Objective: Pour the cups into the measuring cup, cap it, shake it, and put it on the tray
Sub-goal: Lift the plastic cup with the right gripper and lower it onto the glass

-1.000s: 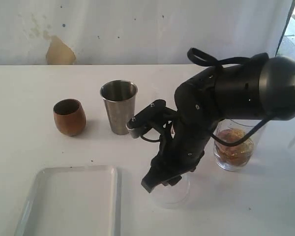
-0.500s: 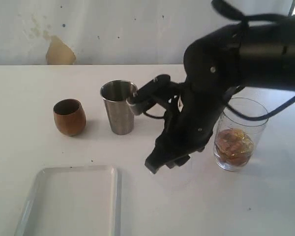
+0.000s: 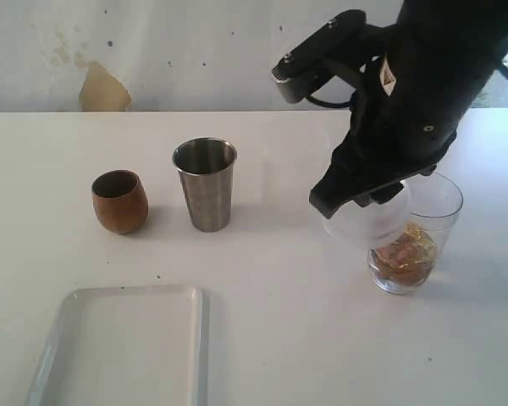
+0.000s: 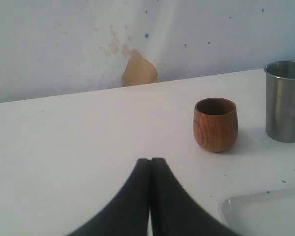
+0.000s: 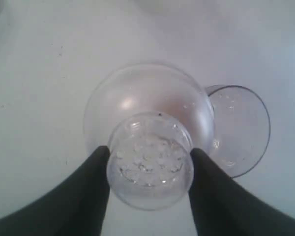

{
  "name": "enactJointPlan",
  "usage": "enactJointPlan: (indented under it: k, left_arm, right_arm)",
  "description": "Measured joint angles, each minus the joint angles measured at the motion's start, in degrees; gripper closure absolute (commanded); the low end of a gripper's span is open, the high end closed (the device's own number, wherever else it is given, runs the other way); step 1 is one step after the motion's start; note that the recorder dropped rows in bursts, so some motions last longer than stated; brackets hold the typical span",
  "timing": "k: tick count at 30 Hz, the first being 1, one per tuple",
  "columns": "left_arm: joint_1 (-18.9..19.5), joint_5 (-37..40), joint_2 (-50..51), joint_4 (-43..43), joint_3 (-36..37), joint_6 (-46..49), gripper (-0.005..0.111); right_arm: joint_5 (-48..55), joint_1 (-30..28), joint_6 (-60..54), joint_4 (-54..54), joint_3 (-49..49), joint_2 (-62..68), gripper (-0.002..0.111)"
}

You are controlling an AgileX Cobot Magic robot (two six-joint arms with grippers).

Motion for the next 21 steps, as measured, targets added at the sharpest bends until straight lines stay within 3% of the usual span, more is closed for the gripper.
enactJointPlan:
  k: [11,21]
  left_arm:
    - [0.0,0.0,0.0,0.0,0.0,0.0,0.107]
    - [0.0,0.0,0.0,0.0,0.0,0.0,0.107]
  right_arm:
    - [0.2,-12.0,0.9,2.1,-0.2,-2.0,0.108]
    - [0.3,-18.3,0.2,4.7,-0.2,-2.0,0.108]
